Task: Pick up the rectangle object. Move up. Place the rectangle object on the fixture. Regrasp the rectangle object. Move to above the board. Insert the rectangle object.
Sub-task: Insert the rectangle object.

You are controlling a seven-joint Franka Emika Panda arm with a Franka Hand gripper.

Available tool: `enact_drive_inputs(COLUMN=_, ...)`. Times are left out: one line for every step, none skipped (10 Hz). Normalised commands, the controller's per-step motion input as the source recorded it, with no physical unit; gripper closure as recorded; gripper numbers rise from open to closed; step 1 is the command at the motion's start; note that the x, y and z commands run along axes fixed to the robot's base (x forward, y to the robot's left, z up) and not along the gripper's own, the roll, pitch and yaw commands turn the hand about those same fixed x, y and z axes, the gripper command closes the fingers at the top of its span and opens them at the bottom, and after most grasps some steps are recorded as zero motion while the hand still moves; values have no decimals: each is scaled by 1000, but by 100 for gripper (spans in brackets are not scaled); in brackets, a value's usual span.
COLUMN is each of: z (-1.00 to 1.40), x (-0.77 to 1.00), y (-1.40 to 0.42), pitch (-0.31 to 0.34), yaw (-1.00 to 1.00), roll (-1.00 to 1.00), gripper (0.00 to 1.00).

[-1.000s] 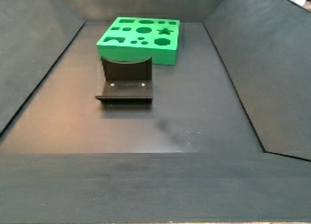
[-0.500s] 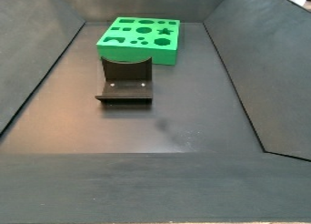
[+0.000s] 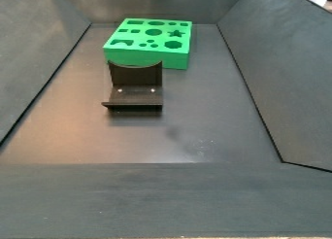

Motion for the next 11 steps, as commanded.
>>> enact_drive_inputs(z=-363, x=746, y=-234, pitch=99, yaw=0, roll=411, gripper=100)
enact_drive_inputs(z=-403, x=711, y=-249, pitch=71, yaw=-43, roll=419, gripper=100)
enact_drive_inputs(z=-386, x=623, y=-297, pitch=60, yaw=-69, roll=443, gripper=100)
enact_drive_inputs(z=-406, x=657, y=-323, pitch=27, yaw=-71, roll=410, gripper=100)
enact_drive_inputs(z=-191, x=734, y=-300, pitch=34, yaw=-49, roll=253, gripper=100)
enact_drive_inputs(z=-189, x=577, y=-237, pitch=0, yaw=-51, roll=159, gripper=100)
enact_drive_inputs(z=-26, x=220, y=0, pitch=0, yaw=0, roll=7, gripper=100)
enact_drive_inputs(z=-260, x=371, y=0, pitch=-41, yaw=200, roll=127, gripper=100)
enact_drive_inputs(z=-337, x=603, y=0, pitch=-96, yaw=231, roll=196, gripper=100)
enact_drive_inputs(z=-446, x=574, y=0, pitch=-151, yaw=134, roll=159, gripper=100)
enact_drive_inputs(z=-397, x=480, y=-57, pitch=-134, yaw=0, roll=137, gripper=100)
